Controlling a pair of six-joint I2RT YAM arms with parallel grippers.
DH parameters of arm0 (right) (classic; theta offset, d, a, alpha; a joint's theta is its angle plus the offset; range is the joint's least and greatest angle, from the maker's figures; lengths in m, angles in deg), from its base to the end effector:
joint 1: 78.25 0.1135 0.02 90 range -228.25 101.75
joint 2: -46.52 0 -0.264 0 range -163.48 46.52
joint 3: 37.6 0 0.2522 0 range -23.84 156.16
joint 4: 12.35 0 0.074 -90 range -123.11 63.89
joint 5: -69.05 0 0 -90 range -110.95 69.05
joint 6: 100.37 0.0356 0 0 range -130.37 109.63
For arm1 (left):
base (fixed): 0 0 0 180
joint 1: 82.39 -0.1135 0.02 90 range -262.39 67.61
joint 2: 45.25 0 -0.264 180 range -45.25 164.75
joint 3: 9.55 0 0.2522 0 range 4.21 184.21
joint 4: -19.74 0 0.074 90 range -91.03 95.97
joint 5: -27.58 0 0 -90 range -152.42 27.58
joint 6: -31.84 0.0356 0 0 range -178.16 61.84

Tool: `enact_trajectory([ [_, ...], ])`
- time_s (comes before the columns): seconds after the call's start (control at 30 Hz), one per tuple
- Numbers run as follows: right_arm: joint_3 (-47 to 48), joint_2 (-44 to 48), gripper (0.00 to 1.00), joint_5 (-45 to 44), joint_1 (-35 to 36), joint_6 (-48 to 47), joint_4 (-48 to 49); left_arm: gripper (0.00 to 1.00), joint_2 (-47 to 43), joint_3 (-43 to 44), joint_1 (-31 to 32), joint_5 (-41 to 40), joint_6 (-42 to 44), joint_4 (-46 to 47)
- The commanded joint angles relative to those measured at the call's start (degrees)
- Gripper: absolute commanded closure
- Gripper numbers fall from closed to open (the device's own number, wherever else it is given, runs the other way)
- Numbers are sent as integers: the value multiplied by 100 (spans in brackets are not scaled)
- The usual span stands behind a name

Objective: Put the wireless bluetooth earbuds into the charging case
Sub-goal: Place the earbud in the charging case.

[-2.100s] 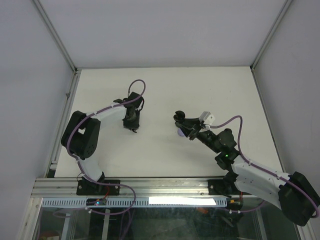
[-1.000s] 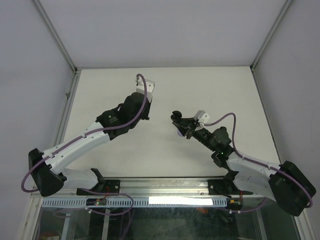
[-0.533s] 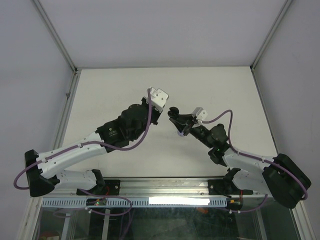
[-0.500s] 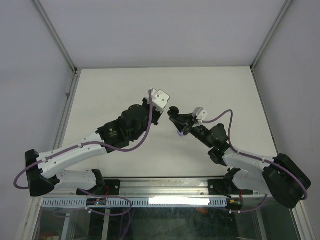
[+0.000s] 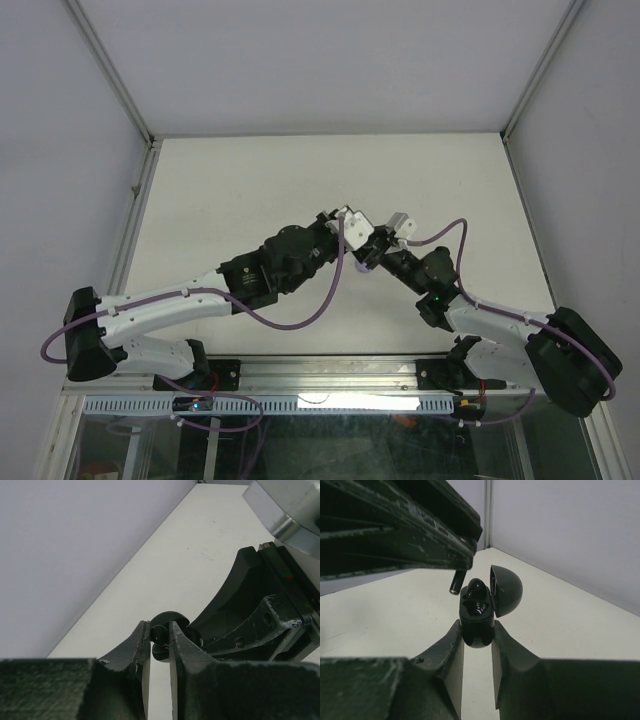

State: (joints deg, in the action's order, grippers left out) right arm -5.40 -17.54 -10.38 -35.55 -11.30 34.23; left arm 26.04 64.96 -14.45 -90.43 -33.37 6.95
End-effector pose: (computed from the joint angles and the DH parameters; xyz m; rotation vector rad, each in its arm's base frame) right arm 0.1603 0.1568 0.2455 -0.6500 1.1895 0.7385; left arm 0.1248 -0.2635 0.3602 0.9731 1.4182 -0.1329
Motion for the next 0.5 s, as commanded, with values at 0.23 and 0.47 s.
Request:
enact_trajectory([
  [0.23, 261, 248, 100, 41, 28, 42, 219, 87, 289, -61, 124, -294, 737, 604],
  [0.47, 268, 214, 100, 33, 26, 57, 254, 87, 273, -161, 157, -369, 861, 565],
])
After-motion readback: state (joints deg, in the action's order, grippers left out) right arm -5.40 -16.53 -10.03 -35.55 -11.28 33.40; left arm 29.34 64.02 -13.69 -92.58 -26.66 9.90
